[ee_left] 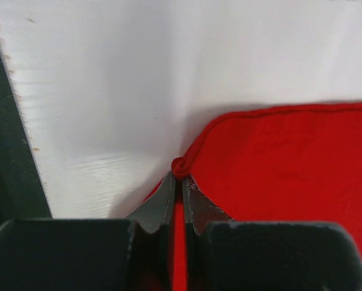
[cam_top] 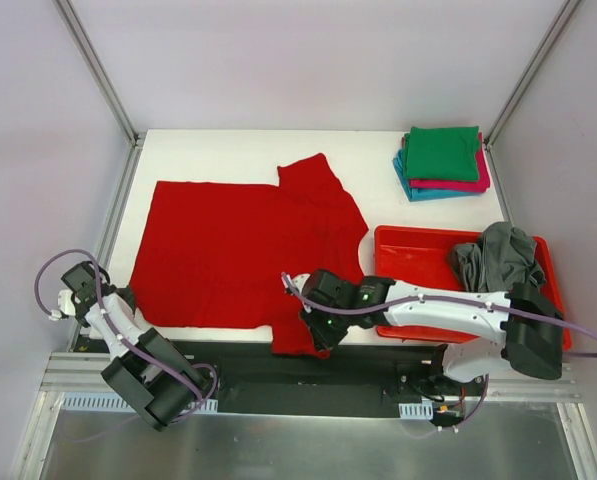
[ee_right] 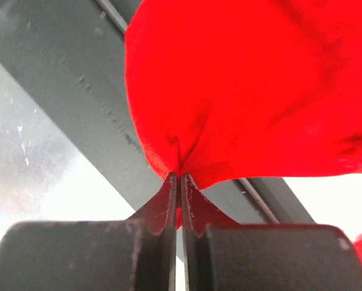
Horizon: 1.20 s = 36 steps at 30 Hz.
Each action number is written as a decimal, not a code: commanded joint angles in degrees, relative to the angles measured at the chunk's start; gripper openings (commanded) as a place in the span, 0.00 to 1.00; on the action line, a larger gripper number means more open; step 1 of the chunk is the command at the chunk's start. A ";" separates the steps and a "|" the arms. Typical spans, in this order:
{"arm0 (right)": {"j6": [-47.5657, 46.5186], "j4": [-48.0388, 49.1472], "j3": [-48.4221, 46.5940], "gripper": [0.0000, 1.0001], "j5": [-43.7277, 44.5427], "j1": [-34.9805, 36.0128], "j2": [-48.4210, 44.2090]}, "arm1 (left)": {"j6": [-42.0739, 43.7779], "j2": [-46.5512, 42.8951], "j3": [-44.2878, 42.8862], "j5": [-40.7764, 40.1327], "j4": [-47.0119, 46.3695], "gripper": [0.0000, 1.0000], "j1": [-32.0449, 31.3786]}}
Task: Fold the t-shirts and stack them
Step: Grap the side of the flattened tshirt closest away from the robot with both arms, then fold the flattened tshirt in 1/3 of the way
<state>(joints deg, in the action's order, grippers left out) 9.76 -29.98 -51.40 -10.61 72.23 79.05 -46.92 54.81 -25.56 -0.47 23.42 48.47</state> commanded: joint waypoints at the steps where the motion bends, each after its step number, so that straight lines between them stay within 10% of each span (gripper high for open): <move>1: -1.32 -0.44 -2.47 0.00 4.45 -4.98 -3.63 | -0.98 -1.19 -1.51 10.29 -0.83 0.00 0.22; 14: -7.12 -0.08 -10.73 0.00 4.64 -21.07 -4.17 | -2.04 4.34 -11.43 19.10 -1.97 0.00 -1.27; 36: -15.82 -6.15 -29.63 0.00 -2.83 -38.74 16.13 | -5.47 22.35 -21.98 5.13 -2.68 0.00 -9.00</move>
<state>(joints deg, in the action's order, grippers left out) -3.92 -33.54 -76.66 -11.97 35.38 92.92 -50.72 74.37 -44.84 9.15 21.26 39.70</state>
